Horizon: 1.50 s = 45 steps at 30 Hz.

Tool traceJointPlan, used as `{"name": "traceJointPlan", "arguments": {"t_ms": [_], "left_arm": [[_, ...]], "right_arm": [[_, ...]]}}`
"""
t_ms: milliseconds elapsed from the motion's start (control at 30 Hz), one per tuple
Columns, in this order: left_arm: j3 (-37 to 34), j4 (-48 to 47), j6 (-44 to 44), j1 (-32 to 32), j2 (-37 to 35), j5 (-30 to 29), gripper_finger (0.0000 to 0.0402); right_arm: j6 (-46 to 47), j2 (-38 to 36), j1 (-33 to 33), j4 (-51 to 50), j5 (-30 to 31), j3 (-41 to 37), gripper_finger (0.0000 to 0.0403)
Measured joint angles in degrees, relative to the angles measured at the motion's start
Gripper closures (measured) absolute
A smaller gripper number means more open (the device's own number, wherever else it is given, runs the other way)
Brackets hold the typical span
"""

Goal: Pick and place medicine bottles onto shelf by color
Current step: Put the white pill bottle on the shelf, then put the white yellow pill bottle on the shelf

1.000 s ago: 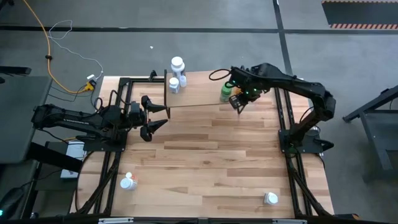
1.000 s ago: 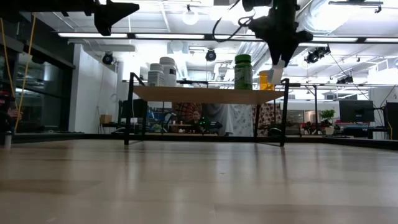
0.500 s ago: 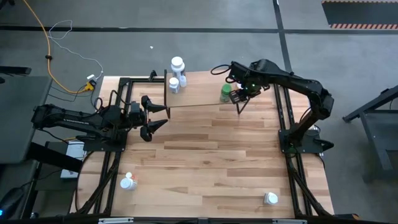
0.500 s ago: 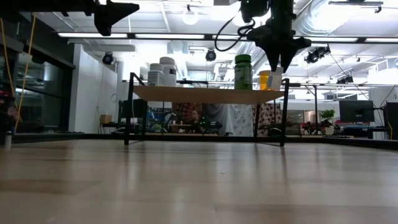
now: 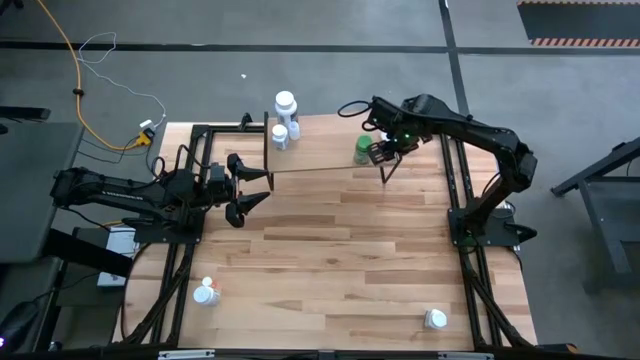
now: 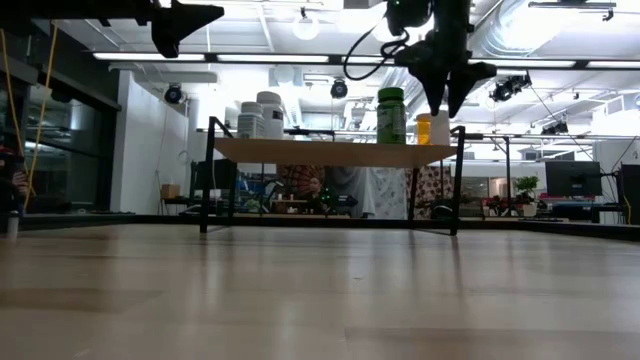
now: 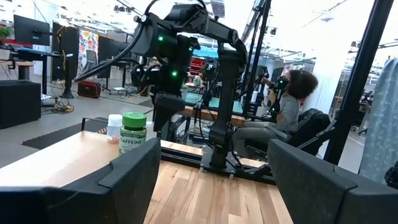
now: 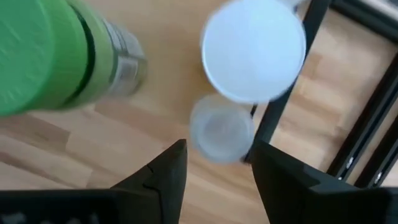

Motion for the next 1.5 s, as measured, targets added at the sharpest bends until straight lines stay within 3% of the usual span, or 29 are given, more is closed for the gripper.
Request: {"name": "traceJointPlan", "arguments": {"t_ms": [500, 800, 967, 1133, 1233, 1333, 1500], "left_arm": [[0.0, 0.0, 0.0, 0.0, 0.0, 0.0, 0.0115], [0.0, -0.1, -0.1, 0.0, 0.0, 0.0, 0.0115], [0.0, -0.6, 0.0, 0.0, 0.0, 0.0, 0.0115], [0.0, -0.7, -1.5, 0.0, 0.0, 0.0, 0.0115], [0.0, -0.6, -1.5, 0.0, 0.0, 0.0, 0.0115], [0.0, -0.9, -2.3, 0.0, 0.0, 0.0, 0.0115], [0.0, -2.3, -3.0, 0.0, 0.0, 0.0, 0.0115]], "right_arm": [[-6.9, -0.6, 0.0, 2.4, 0.5, 0.0, 0.0238], [-8.5, -5.6, 1.4, -0.5, 0.6, 0.0, 0.0238], [-9.9, -9.2, 7.9, -1.6, 0.7, 0.0, 0.0238], [-9.3, -12.0, 19.1, -0.1, 2.9, -0.8, 0.0238], [-7.7, -15.5, 26.0, 5.6, 1.6, -7.3, 0.0238], [-5.6, -21.0, 32.8, 15.9, 0.9, -19.3, 0.0238], [-4.4, -30.3, 40.6, 44.6, 1.0, -41.2, 0.0238]]}}
